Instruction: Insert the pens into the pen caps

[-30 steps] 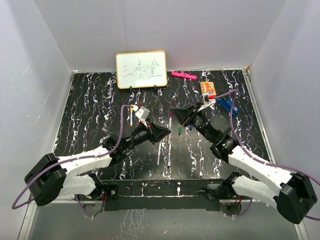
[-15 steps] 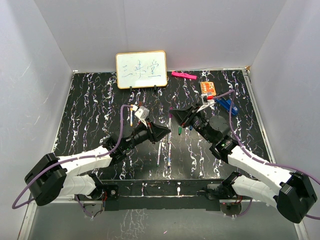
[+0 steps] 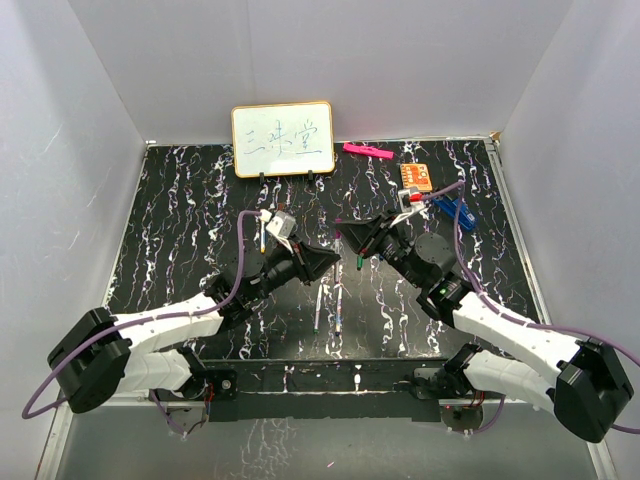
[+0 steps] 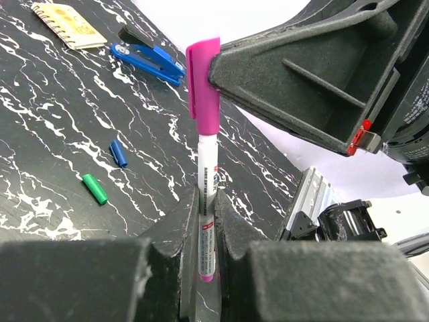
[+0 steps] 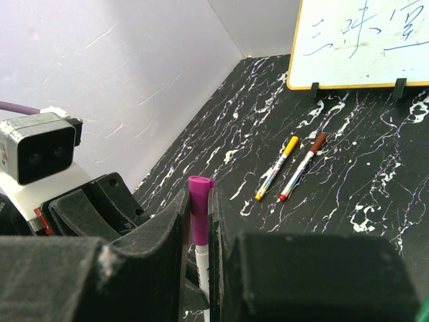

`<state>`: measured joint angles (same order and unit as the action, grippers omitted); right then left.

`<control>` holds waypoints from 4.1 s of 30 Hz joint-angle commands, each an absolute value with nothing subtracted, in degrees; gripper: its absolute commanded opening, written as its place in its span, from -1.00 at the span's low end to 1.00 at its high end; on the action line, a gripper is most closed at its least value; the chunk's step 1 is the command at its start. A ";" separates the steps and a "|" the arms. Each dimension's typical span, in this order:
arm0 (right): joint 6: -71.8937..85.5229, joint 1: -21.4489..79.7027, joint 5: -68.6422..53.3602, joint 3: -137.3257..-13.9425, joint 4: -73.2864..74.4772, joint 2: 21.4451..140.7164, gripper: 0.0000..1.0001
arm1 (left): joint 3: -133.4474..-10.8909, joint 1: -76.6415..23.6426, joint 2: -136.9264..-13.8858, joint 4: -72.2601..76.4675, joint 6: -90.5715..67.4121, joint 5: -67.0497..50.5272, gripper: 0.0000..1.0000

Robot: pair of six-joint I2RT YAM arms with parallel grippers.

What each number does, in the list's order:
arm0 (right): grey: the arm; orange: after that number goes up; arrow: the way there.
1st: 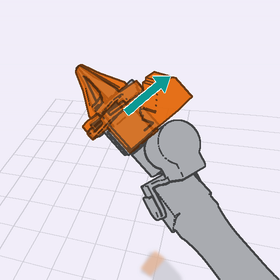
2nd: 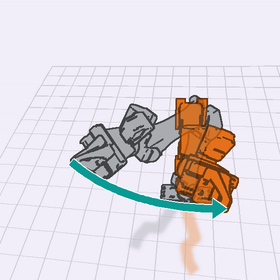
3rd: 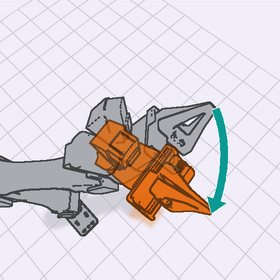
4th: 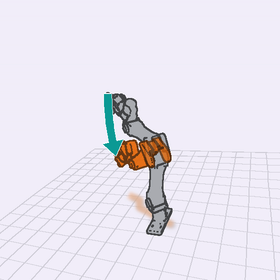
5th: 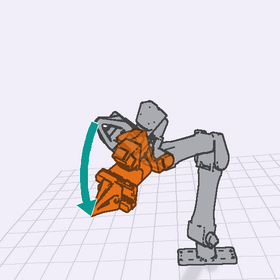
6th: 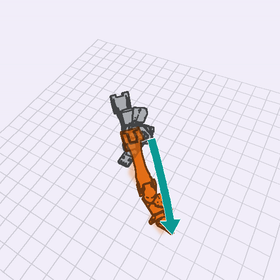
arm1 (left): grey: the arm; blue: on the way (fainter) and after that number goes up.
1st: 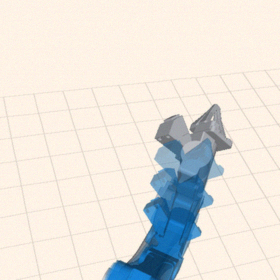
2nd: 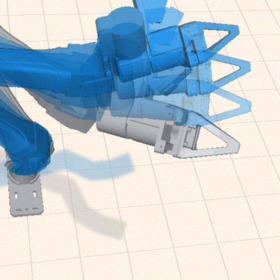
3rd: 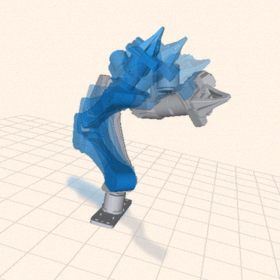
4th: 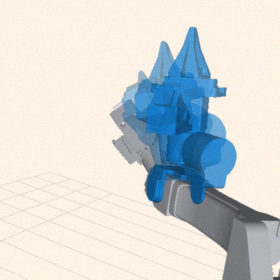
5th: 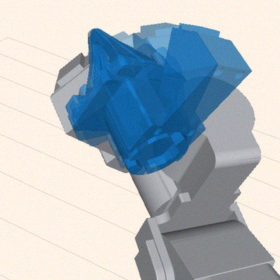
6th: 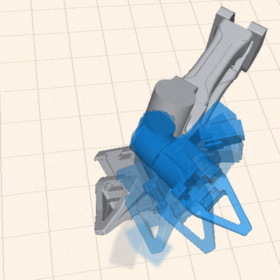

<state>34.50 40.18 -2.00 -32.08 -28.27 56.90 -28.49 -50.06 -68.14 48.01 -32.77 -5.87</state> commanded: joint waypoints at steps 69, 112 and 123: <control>37.81 43.99 32.59 -46.21 18.55 62.87 0.96 | -55.25 -35.78 -77.44 6.29 -20.87 14.98 -1.00; 37.02 39.61 28.91 -45.00 19.11 63.40 0.96 | -82.08 -29.52 -119.55 -12.28 -26.19 12.59 -0.47; 37.86 39.51 30.22 -44.09 18.68 60.79 0.96 | -80.77 -29.49 -113.15 -11.32 -25.44 12.57 -0.29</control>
<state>37.63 39.72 28.47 -43.72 20.05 63.44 -81.12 -30.04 -118.93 -8.45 -26.00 11.81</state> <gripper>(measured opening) 0.981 0.347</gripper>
